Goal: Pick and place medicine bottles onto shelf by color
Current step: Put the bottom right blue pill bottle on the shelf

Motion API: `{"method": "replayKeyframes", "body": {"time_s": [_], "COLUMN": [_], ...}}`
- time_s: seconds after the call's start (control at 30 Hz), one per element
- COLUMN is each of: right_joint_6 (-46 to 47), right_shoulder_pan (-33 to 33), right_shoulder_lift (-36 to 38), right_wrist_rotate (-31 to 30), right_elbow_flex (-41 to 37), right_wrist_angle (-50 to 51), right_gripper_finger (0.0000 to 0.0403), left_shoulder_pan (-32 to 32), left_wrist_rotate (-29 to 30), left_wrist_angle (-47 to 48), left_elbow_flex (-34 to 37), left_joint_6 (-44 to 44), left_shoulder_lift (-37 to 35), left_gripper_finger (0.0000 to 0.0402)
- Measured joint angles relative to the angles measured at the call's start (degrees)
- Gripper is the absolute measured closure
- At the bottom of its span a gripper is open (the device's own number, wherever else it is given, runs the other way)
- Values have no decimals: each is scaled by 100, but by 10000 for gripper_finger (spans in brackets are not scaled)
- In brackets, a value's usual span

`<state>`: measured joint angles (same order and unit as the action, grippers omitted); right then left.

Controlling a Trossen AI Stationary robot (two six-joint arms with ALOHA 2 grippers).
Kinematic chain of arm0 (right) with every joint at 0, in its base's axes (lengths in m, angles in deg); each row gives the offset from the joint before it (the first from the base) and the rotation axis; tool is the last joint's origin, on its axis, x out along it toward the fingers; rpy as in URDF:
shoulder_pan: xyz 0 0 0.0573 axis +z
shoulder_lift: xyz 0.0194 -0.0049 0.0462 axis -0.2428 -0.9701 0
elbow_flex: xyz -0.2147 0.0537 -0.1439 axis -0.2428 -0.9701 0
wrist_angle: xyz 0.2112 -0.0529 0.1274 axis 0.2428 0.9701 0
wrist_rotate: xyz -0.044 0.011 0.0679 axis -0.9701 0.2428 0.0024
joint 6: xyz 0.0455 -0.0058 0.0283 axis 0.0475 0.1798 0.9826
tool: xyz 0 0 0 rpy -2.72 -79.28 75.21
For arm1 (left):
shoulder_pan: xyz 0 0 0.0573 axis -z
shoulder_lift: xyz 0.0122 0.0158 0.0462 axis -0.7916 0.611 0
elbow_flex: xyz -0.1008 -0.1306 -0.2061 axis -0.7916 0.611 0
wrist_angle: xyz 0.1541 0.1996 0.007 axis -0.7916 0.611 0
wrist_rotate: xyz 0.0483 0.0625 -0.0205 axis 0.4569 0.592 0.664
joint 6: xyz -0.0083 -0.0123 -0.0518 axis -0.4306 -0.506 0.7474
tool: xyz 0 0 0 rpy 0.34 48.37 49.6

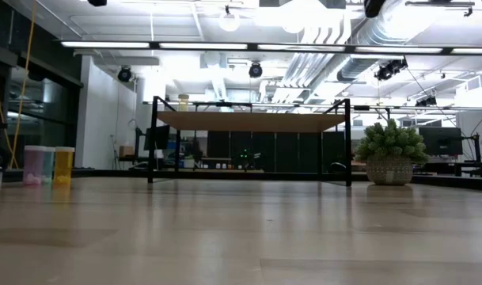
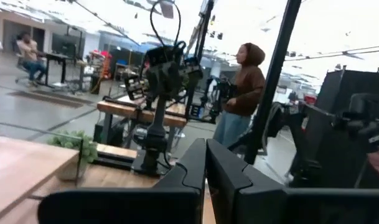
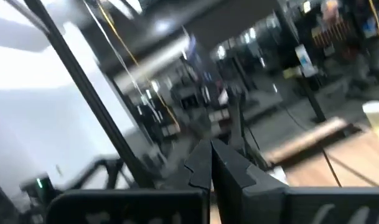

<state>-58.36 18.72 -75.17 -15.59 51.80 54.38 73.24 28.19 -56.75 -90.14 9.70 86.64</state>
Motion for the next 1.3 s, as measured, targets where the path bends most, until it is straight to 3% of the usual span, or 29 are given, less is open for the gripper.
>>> {"method": "replayKeyframes", "body": {"time_s": [0.13, 0.27, 0.37, 0.5, 0.7, 0.97, 1.13, 1.3], "right_joint_6": [18, 443, 1053, 2371, 4857, 7739, 8678, 8751], "right_shoulder_pan": [2, 116, 306, 892, 2488, 4224, 4678, 4725], "right_shoulder_lift": [-370, -835, -1184, -1570, -1886, -2463, -2989, -3278], "right_wrist_rotate": [23, 280, 923, 1843, 2263, 1434, 1392, 1391], "right_elbow_flex": [930, 1909, 2388, 2441, 1981, 1942, 1939, 1938], "right_wrist_angle": [2046, 4363, 5862, 7227, 7305, 7343, 8048, 8245], "right_gripper_finger": [371, 308, 252, 199, 183, 182, 182, 182], "left_shoulder_pan": [-34, -5, 23, 22, 12, 12, 12, 12], "left_wrist_rotate": [-70, -85, -85, -71, 0, 119, 131, 131], "left_wrist_angle": [239, 265, 277, 277, 277, 277, 275, 275], "left_elbow_flex": [0, 0, 0, 0, 0, 0, -2, -2], "left_joint_6": [408, 607, 605, 605, 603, 603, 604, 602], "left_shoulder_lift": [-148, -161, -161, -161, -159, -159, -159, -159], "left_gripper_finger": [401, 401, 401, 401, 401, 401, 401, 401]}}
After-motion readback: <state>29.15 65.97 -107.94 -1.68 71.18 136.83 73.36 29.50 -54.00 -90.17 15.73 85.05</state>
